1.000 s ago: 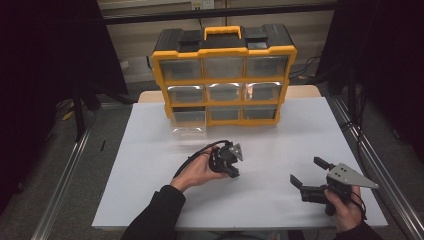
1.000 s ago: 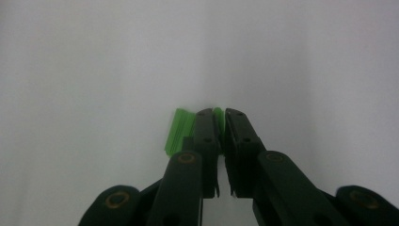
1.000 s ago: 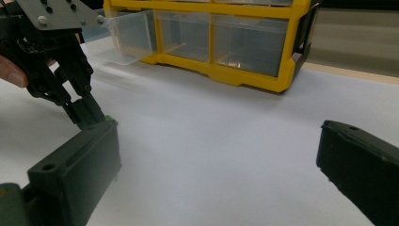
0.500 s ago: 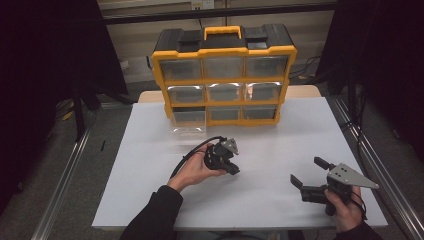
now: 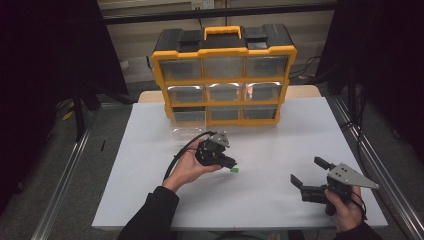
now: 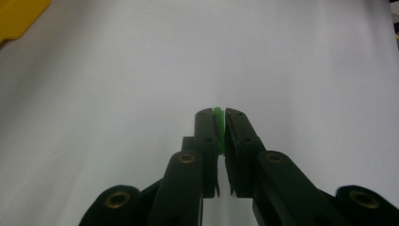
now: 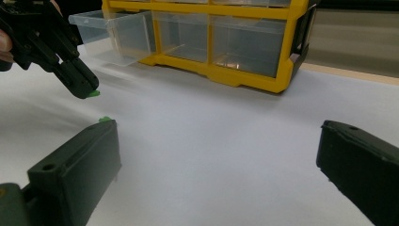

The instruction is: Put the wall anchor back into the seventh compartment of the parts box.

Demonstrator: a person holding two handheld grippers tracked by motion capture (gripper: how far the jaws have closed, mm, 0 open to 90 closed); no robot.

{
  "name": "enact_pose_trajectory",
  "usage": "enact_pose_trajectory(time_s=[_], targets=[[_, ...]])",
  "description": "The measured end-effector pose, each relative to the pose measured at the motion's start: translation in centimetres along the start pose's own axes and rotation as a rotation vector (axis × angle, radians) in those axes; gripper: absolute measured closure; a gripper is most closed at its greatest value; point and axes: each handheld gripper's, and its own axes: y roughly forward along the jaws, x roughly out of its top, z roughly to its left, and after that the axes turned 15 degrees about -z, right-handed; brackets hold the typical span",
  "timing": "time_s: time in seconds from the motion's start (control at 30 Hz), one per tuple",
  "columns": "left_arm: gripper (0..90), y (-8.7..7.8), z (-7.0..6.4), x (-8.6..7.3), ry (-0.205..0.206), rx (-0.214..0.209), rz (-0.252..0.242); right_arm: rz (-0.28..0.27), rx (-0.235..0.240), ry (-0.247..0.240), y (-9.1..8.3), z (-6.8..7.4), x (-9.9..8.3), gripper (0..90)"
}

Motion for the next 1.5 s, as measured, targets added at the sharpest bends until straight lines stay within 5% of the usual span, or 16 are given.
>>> enact_pose_trajectory(time_s=[0.27, 0.3, 0.6, 1.5], targets=[[84.5, -1.8, 0.6, 0.2, 0.0, 0.052, -0.021, -0.003, -0.002, -0.002, -0.1, 0.0, 0.0, 0.0], [84.5, -1.9, 0.7, 0.2, -0.023, 0.025, -0.036, -0.004, -0.002, -0.002, -0.1, 0.0, 0.0, 0.0], [84.5, -3.7, 1.8, -0.1, -0.051, 0.085, -0.074, -0.005, -0.001, -0.001, -0.1, 0.0, 0.0, 0.0], [84.5, -9.9, 3.7, 0.6, -0.04, 0.187, -0.114, -0.022, -0.007, -0.003, -0.1, 0.0, 0.0, 0.2]])
